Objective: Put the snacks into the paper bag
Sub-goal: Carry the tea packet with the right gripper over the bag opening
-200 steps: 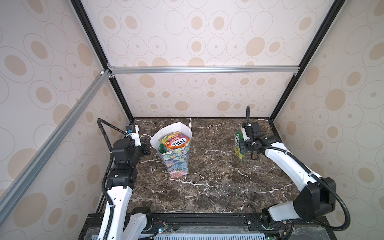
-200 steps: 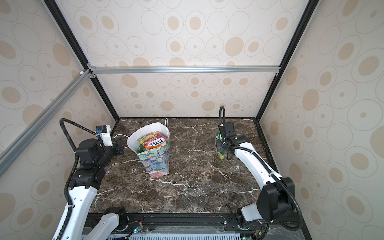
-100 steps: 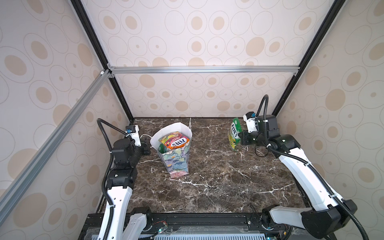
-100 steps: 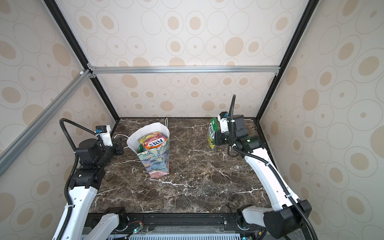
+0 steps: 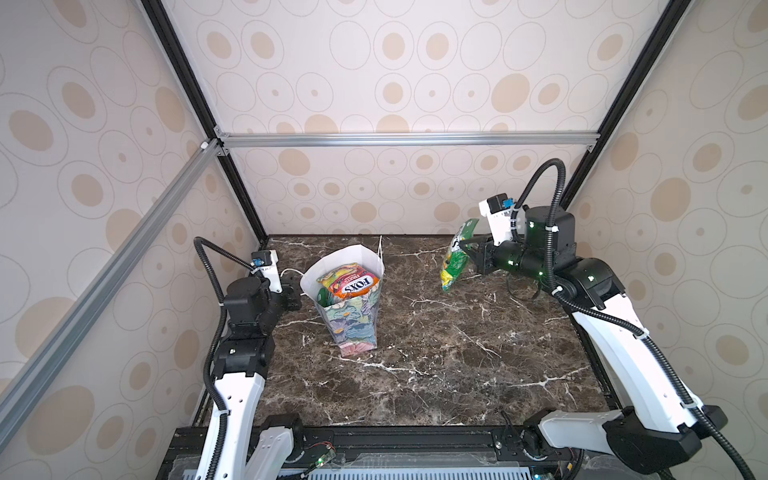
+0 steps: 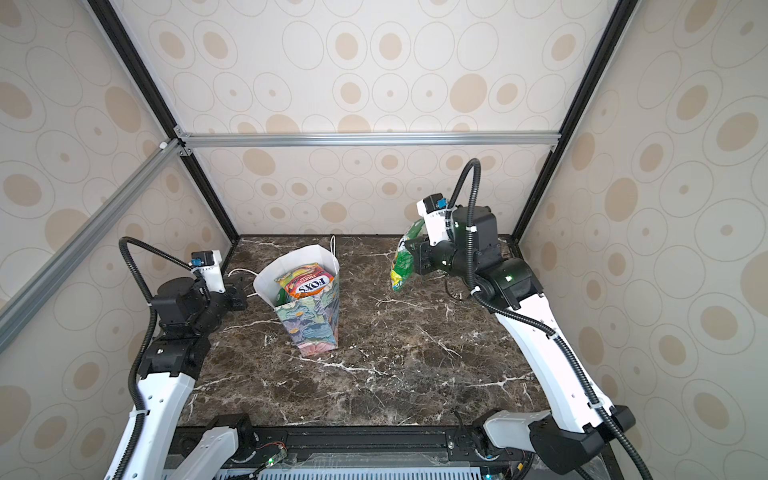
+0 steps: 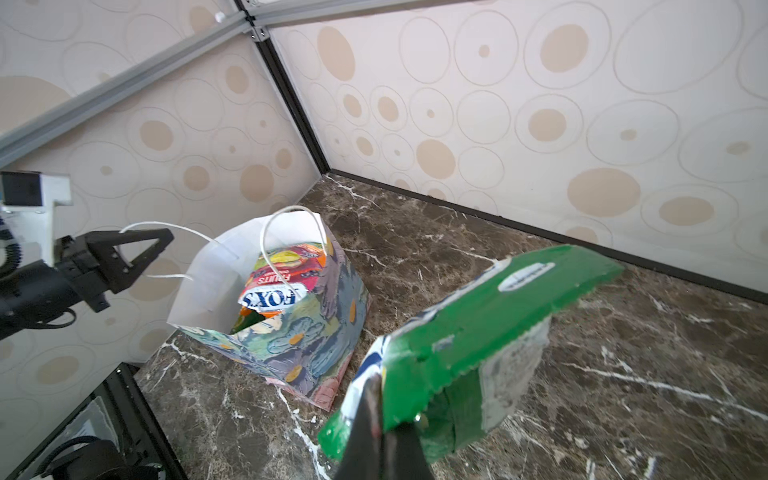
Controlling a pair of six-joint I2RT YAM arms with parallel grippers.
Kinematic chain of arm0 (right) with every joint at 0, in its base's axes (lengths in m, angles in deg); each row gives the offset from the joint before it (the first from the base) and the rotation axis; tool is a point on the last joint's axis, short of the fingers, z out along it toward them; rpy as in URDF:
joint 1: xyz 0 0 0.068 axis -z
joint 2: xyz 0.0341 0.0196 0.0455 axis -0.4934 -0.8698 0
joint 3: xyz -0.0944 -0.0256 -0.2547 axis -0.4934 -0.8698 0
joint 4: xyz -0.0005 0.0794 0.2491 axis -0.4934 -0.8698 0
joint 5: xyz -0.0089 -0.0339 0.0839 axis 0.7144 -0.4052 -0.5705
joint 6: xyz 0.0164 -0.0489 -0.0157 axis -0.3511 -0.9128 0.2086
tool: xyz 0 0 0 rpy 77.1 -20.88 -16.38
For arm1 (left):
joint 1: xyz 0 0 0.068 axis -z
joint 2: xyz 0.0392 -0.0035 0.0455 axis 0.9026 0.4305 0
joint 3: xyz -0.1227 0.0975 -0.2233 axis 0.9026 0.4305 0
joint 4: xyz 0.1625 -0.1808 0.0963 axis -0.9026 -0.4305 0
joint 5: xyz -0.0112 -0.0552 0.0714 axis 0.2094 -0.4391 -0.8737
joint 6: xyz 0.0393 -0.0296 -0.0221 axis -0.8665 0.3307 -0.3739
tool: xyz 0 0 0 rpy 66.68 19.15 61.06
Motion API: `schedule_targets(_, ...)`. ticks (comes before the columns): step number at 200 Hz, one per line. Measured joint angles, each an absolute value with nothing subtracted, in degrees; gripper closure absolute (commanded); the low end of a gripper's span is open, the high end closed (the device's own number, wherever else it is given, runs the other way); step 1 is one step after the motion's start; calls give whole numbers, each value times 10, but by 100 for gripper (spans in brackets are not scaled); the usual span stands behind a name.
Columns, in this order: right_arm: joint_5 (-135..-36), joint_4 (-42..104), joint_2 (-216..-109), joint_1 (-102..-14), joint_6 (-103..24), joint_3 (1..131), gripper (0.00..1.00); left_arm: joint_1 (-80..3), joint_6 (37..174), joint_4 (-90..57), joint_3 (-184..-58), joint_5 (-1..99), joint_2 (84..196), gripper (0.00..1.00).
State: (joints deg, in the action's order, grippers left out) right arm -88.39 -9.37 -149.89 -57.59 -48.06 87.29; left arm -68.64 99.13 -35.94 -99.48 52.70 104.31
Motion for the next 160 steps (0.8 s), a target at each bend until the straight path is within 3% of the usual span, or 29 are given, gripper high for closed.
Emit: schedule_targets(160, -862, -103, -1694, -759, -531, 1180, 100, -686, 991, -359, -995, 535, 1041, 100)
